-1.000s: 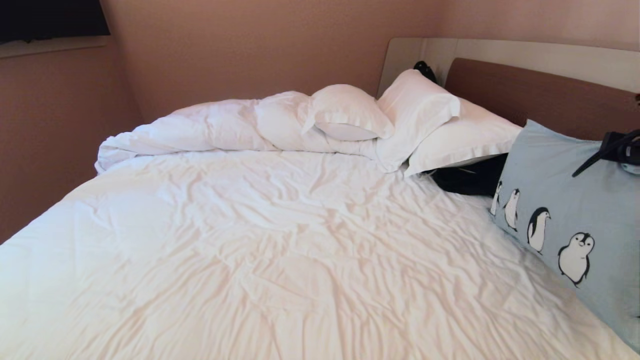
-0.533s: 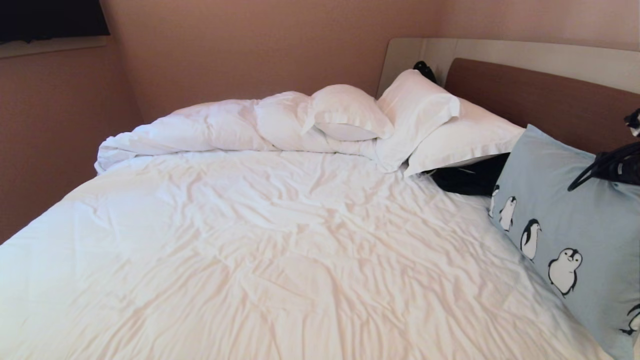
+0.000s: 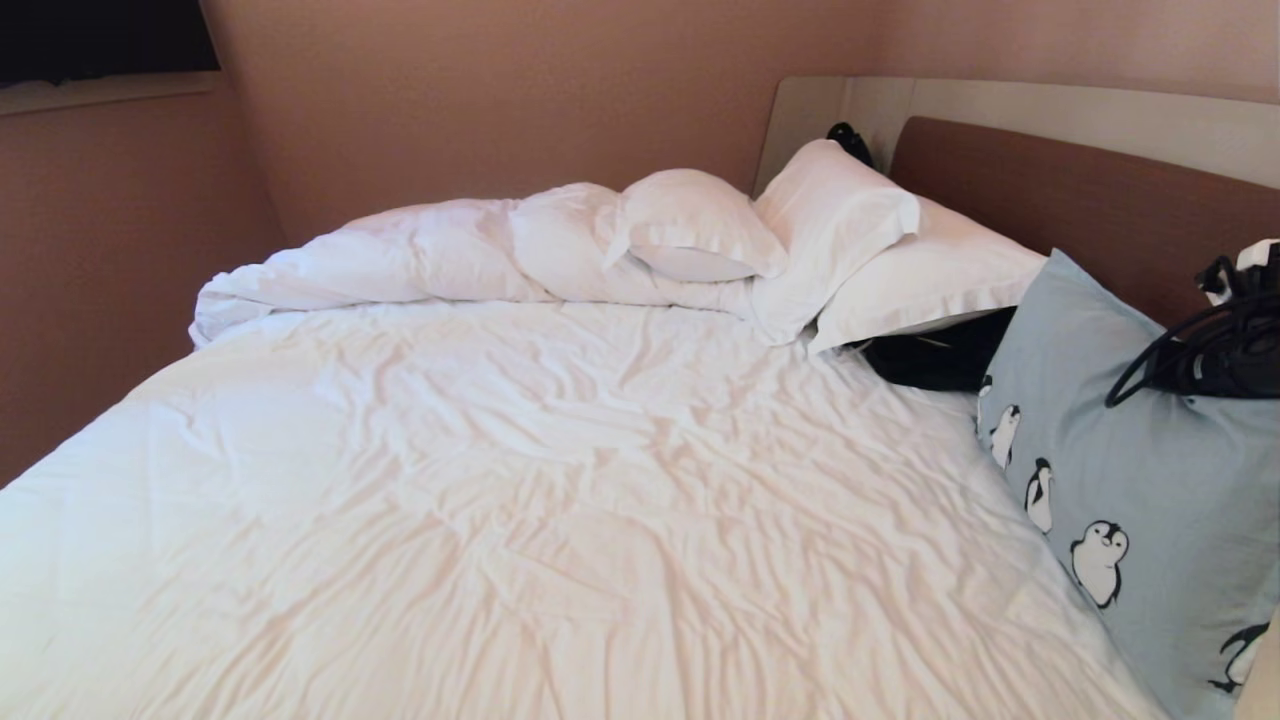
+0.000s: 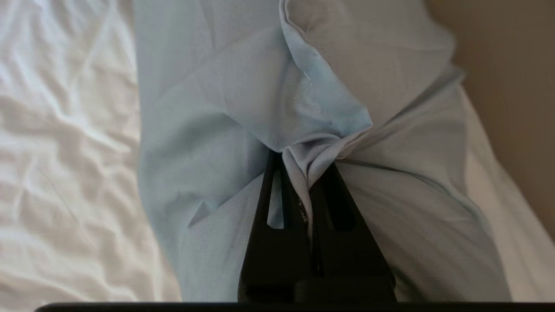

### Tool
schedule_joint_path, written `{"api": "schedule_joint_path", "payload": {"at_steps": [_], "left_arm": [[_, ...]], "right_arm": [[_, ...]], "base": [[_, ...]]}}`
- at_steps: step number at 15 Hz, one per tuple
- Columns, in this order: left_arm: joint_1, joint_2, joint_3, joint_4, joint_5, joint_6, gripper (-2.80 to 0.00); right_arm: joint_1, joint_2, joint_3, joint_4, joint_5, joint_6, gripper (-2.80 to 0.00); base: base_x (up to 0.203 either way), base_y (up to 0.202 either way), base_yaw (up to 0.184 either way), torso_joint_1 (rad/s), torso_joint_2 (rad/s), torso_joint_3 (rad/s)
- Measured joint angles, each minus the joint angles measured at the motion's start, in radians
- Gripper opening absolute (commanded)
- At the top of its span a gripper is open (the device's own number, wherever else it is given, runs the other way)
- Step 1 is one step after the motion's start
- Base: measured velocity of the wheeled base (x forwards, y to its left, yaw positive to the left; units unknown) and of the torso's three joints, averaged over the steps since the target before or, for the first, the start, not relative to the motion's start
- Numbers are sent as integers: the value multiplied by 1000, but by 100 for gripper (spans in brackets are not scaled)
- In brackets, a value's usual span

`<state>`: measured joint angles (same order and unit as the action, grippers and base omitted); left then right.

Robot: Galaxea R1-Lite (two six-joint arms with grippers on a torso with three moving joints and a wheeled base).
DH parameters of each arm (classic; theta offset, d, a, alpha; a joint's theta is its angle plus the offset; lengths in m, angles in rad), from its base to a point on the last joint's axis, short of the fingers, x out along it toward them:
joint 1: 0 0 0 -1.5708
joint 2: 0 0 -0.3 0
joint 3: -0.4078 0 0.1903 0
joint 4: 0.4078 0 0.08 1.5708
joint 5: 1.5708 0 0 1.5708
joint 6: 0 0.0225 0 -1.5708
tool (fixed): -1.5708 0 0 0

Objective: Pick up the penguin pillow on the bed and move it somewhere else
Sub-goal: Place the pillow at the bedside

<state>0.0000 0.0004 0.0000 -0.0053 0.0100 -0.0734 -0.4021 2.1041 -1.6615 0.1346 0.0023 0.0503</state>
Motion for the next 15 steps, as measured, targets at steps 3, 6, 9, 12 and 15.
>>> {"api": "schedule_joint_path", "payload": {"at_steps": [3, 6, 9, 12, 15], "left_arm": [[0, 0, 0, 0, 0, 0, -280], [0, 0, 0, 0, 0, 0, -280], [0, 0, 0, 0, 0, 0, -280], [0, 0, 0, 0, 0, 0, -280], [0, 0, 0, 0, 0, 0, -280]], "right_arm": [[2, 44, -1, 8, -3, 34, -280], [4, 84, -48, 49, 0, 95, -280], [4, 136, -141, 118, 3, 163, -280], [-12, 199, -237, 200, 10, 228, -280], [-24, 235, -266, 260, 28, 282, -280]], "base": [[0, 0, 0, 0, 0, 0], [0, 0, 0, 0, 0, 0], [0, 0, 0, 0, 0, 0], [0, 0, 0, 0, 0, 0], [0, 0, 0, 0, 0, 0]]}}
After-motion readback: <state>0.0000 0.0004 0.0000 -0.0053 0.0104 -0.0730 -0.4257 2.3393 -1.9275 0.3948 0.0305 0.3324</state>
